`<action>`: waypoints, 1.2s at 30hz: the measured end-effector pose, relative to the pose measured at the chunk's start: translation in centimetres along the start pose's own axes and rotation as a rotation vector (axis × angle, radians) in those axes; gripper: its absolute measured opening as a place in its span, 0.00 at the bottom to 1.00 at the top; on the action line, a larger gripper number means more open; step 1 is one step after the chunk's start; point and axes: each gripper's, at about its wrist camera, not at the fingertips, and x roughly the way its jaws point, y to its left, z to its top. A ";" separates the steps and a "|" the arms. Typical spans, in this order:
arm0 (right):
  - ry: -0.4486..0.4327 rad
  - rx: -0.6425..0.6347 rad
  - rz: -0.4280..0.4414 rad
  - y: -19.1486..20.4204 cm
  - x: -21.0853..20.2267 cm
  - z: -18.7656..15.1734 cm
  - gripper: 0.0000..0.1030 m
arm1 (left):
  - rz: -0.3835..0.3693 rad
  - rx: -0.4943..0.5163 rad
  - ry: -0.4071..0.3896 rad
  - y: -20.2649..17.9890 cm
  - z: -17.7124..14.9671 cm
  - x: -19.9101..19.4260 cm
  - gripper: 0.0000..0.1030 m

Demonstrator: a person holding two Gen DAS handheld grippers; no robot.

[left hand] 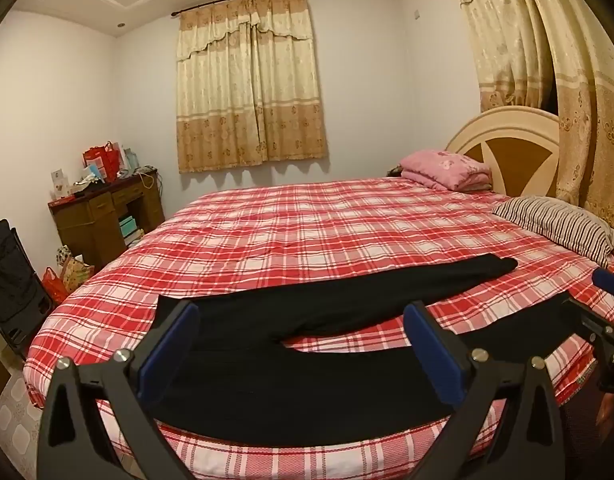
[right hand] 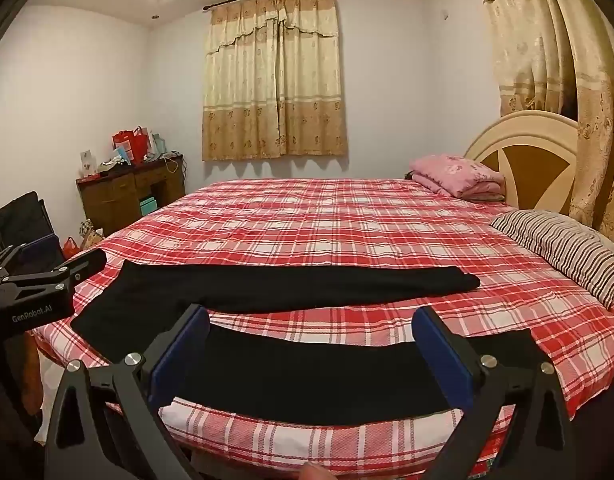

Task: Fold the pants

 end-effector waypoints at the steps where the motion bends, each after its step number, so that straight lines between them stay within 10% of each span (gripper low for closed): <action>1: 0.001 -0.001 0.001 0.0 0.0 0.0 0.99 | -0.001 0.001 0.002 -0.4 -0.1 0.1 1.00; 36: 0.008 -0.016 -0.001 0.3 0.4 -0.4 0.99 | 0.008 -0.015 0.005 0.4 -0.1 0.2 1.00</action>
